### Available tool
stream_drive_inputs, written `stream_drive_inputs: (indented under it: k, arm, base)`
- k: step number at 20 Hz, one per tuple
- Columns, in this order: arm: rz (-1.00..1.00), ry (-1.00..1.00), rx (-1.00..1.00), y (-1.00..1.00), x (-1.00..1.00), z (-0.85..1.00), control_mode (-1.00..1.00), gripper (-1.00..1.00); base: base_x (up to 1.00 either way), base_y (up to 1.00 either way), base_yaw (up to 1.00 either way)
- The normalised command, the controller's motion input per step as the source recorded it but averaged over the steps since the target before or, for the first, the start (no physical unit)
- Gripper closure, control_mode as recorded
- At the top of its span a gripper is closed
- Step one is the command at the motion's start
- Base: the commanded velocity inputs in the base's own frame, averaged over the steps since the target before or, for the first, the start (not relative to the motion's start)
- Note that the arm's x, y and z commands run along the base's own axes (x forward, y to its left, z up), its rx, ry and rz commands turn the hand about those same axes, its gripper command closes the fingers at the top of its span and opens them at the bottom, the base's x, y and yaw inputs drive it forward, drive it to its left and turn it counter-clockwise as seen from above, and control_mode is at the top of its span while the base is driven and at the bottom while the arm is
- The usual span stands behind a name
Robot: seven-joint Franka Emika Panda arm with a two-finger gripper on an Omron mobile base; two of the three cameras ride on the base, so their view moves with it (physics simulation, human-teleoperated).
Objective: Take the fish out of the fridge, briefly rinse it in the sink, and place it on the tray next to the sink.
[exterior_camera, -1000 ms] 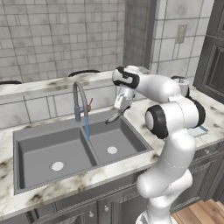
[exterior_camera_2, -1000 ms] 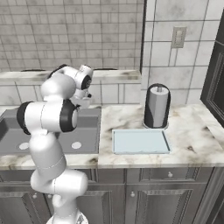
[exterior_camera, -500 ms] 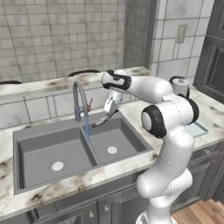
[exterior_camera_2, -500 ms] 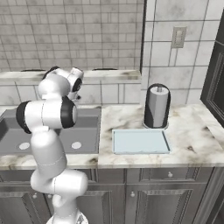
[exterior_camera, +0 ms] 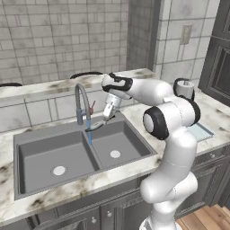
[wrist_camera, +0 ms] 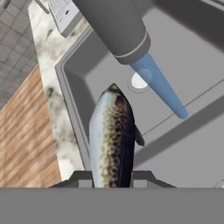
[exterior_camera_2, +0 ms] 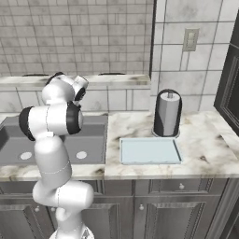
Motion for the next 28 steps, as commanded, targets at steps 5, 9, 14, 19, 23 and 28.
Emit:
stream_drive_inputs:
  k: [5, 9, 14, 19, 23, 28]
  arm:
    - [0.0, -0.11, 0.04, 0.0, 0.01, -0.09, -1.0, 1.0]
    - [0.0, -0.08, 0.0, 0.0, 0.1, -0.16, -1.0, 1.0]
    - [-0.05, -0.12, 0.0, 0.0, 0.21, -0.14, -1.0, 1.0]
    - [-0.1, -0.13, 0.0, 0.02, 0.39, -0.1, -1.0, 1.0]
    - [-0.08, -0.05, 0.0, 0.05, 0.26, -0.07, -1.0, 1.0]
    - [0.0, 0.02, 0.0, 0.0, 0.09, 0.0, -1.0, 1.0]
  base:
    - [0.0, 0.0, 0.0]
    - [0.0, 0.0, 0.0]
    - [0.0, 0.0, 0.0]
    - [0.0, 0.0, 0.0]
    - [0.0, 0.0, 0.0]
    - [0.0, 0.0, 0.0]
